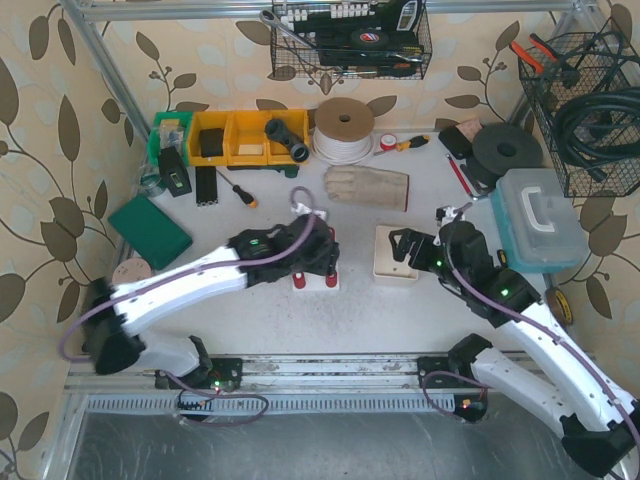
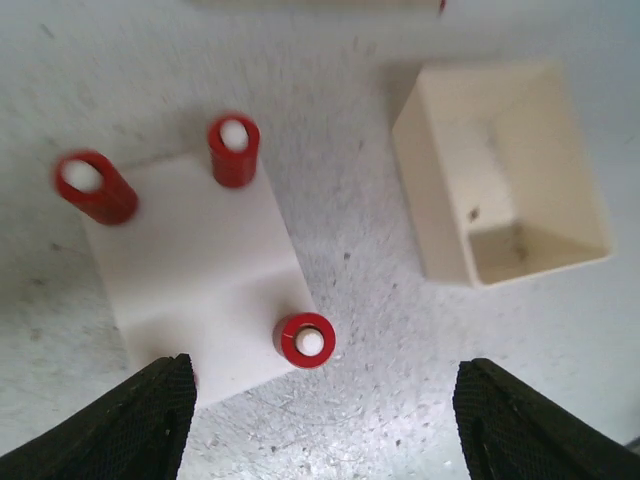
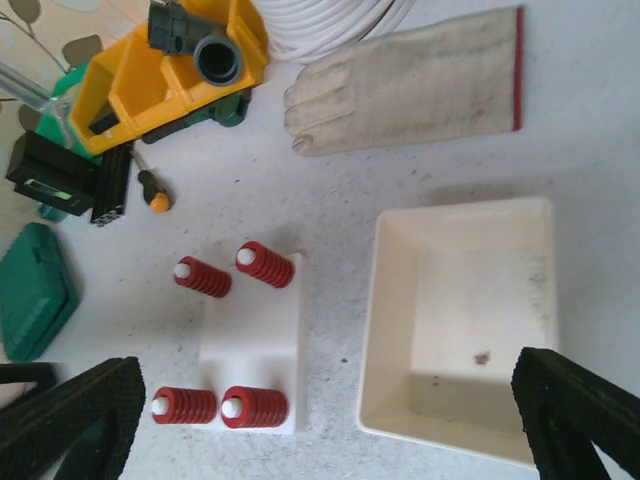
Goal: Install the large spring
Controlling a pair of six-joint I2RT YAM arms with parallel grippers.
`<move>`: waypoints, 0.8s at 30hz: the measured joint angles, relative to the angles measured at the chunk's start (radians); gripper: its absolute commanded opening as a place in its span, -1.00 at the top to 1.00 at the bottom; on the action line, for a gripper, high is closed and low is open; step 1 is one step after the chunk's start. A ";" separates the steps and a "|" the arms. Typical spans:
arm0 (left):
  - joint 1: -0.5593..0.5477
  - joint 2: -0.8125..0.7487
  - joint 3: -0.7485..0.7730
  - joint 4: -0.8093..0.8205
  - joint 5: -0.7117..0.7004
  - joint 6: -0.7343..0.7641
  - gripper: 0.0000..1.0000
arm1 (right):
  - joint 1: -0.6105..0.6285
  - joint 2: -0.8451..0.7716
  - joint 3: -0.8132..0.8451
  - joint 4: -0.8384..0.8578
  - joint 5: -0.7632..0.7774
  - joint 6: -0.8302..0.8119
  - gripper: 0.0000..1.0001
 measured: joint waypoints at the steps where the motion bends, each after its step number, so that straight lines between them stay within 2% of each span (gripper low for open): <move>1: 0.000 -0.053 -0.008 -0.005 -0.010 0.000 -0.51 | 0.000 0.004 0.029 -0.034 0.016 -0.021 -0.98; 5: 0.000 -0.316 -0.019 -0.042 -0.125 0.023 -0.66 | 0.000 0.018 0.116 -0.126 0.153 -0.098 -0.99; 10: 0.000 -0.583 -0.018 -0.095 -0.371 0.111 -0.67 | 0.000 0.008 0.129 -0.168 0.394 -0.197 -0.99; 13: 0.000 -0.695 -0.066 -0.080 -0.534 0.171 -0.68 | -0.001 0.029 0.129 -0.168 0.510 -0.256 -0.99; 17: 0.032 -0.743 -0.145 -0.045 -0.696 0.293 -0.68 | 0.000 0.068 0.117 -0.122 0.619 -0.325 -0.99; 20: 0.146 -0.702 -0.171 -0.003 -0.691 0.380 -0.68 | 0.000 0.060 0.061 -0.027 0.702 -0.372 -0.99; 24: 0.425 -0.612 -0.208 0.079 -0.563 0.433 -0.69 | -0.003 0.045 -0.102 0.227 0.792 -0.499 -0.99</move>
